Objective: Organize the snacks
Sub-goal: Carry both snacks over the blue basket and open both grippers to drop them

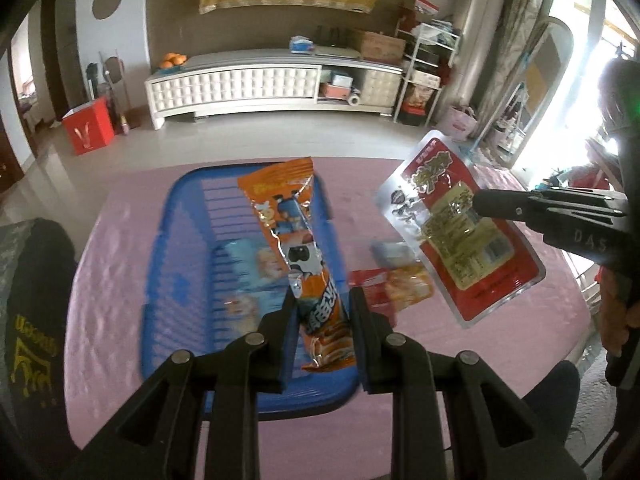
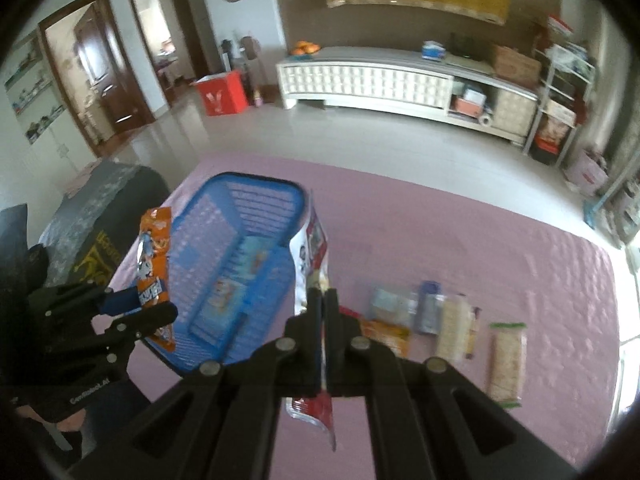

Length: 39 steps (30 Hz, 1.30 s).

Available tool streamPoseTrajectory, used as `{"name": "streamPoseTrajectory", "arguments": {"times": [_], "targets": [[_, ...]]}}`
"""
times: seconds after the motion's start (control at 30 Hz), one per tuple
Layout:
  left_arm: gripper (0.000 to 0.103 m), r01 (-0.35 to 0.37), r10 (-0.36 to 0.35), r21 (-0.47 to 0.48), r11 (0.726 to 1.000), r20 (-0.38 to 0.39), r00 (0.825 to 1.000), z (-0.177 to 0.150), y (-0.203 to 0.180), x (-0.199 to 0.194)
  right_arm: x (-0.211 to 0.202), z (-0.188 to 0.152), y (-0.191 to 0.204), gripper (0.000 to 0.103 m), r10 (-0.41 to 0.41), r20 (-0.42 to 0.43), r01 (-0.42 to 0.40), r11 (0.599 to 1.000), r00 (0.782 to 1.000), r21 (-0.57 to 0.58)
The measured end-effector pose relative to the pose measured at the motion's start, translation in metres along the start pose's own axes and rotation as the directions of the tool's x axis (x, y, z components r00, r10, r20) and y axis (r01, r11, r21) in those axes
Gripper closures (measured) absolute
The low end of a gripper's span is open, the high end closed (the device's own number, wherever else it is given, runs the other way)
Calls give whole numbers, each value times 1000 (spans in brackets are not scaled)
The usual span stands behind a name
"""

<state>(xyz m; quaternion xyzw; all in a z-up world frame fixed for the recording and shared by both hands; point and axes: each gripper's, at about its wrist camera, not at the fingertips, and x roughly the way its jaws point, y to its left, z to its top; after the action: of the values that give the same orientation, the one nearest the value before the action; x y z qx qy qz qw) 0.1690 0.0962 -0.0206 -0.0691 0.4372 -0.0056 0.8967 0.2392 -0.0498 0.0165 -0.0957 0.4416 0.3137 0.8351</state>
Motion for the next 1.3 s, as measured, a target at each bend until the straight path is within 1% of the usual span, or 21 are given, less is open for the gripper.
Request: {"name": "streamPoseTrajectory", "arguments": {"times": [0.23, 0.33, 0.43, 0.53, 0.63, 0.8, 0.93, 1.07, 1.13, 1.27, 1.3], "targets": [[81, -27, 26, -28, 999, -23, 999, -4, 41, 3, 22, 20, 39, 100, 54, -14, -54, 998, 998, -42], [81, -25, 24, -33, 999, -32, 999, -4, 52, 9, 35, 30, 49, 100, 70, -22, -71, 996, 997, -55], [81, -8, 6, -29, 1000, -49, 999, -4, 59, 16, 45, 36, 55, 100, 77, -35, -79, 995, 996, -58], [81, -15, 14, -15, 1000, -77, 997, -2, 69, 28, 62, 43, 60, 100, 74, -57, -77, 995, 996, -67], [82, -8, 7, -4, 1000, -91, 996, 3, 72, 38, 78, 47, 65, 100, 69, -78, -75, 995, 995, -72], [82, 29, -27, 18, 999, -103, 994, 13, 77, 53, 102, 59, 64, 100, 97, -106, -103, 994, 990, -46], [82, 15, -12, 27, 1000, -125, 992, 15, 79, 64, 121, 61, 66, 100, 101, -135, -107, 993, 986, -39], [82, 25, -17, 57, 998, -132, 991, 14, 78, 72, 135, 59, 68, 100, 113, -162, -123, 991, 980, -50], [82, 15, -7, 55, 998, -144, 990, 12, 79, 76, 139, 60, 71, 100, 86, -156, -100, 991, 984, -85], [82, 1, 7, 45, 999, -164, 986, 11, 82, 83, 146, 57, 81, 100, -38, -143, 6, 976, 989, -217], [82, 0, 7, 46, 999, -167, 986, 13, 84, 84, 146, 57, 80, 100, -49, -142, 15, 973, 989, -232]]}}
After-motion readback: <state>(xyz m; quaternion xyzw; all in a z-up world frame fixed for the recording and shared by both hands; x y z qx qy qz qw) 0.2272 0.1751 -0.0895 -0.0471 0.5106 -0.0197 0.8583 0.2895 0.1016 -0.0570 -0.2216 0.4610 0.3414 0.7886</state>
